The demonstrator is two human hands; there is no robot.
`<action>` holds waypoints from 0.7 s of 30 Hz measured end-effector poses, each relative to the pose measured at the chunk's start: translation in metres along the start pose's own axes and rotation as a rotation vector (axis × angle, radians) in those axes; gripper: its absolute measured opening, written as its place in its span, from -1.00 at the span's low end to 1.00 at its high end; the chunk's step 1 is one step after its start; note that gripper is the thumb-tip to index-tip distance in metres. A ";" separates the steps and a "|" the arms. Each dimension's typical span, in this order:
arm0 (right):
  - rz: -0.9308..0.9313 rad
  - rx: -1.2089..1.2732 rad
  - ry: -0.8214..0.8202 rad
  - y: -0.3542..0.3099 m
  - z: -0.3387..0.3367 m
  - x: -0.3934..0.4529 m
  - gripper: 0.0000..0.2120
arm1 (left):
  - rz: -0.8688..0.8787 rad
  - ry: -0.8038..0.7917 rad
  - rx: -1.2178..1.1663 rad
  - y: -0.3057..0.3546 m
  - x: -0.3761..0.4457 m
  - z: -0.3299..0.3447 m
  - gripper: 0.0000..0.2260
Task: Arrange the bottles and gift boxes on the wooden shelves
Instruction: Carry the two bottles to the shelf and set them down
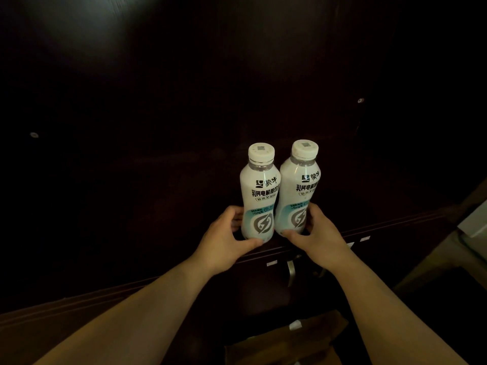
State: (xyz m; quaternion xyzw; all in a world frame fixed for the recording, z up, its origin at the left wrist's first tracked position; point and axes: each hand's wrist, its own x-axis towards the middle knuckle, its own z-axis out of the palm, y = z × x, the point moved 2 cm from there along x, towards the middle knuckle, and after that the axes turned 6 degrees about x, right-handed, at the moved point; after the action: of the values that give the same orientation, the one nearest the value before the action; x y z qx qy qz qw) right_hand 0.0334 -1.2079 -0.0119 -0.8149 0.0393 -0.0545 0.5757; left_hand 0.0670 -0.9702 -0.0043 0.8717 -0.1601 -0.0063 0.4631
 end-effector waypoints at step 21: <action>0.004 0.074 0.003 -0.003 0.004 -0.005 -0.09 | -0.003 0.002 -0.008 0.002 -0.001 -0.001 -0.34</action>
State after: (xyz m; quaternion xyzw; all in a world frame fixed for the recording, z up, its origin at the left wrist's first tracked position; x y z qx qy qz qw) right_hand 0.0295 -1.2024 -0.0109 -0.7928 0.0397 -0.0561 0.6057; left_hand 0.0653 -0.9703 -0.0022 0.8700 -0.1583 -0.0069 0.4668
